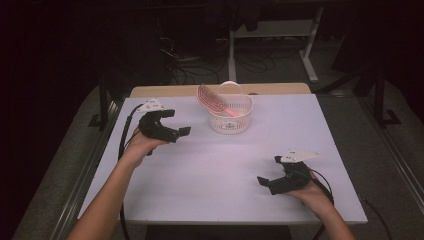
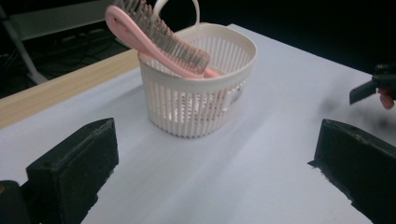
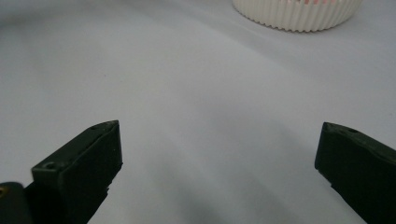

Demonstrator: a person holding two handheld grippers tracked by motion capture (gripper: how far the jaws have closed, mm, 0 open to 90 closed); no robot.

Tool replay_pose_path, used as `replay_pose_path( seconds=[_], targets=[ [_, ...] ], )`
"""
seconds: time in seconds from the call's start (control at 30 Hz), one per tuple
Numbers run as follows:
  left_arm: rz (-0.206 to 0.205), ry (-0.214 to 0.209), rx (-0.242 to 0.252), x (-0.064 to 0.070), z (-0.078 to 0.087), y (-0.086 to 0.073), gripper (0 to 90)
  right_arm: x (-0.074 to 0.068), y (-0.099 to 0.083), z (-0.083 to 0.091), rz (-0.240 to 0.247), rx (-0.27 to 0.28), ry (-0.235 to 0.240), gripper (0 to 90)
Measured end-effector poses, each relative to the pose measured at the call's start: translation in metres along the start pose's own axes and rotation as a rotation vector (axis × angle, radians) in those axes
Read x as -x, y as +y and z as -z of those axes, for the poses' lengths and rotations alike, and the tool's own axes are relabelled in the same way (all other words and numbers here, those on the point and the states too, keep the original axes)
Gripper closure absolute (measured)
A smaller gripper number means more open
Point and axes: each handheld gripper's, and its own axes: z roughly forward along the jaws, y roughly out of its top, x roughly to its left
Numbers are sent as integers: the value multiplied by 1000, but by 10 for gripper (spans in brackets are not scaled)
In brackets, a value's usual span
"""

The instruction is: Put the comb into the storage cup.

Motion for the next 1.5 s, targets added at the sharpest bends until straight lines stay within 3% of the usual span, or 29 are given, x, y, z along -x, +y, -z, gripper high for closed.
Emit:
replay_pose_path(
  seconds=[0.33, 0.73, 1.1, 1.5],
  targets=[
    [-27, 10, -49, 10, 10, -26, 0, 0, 0, 0, 0, 0, -1, 4],
    [-39, 3, -44, 26, 27, -57, 0, 1, 0, 2, 2, 5, -3, 4],
    [-41, -37, -51, 40, 40, -83, 0, 1, 0, 2, 10, -1, -2, 4],
    [-45, -37, -85, 43, 48, -110, 0, 0, -1, 1, 12, -5, -3, 4]
  ],
)
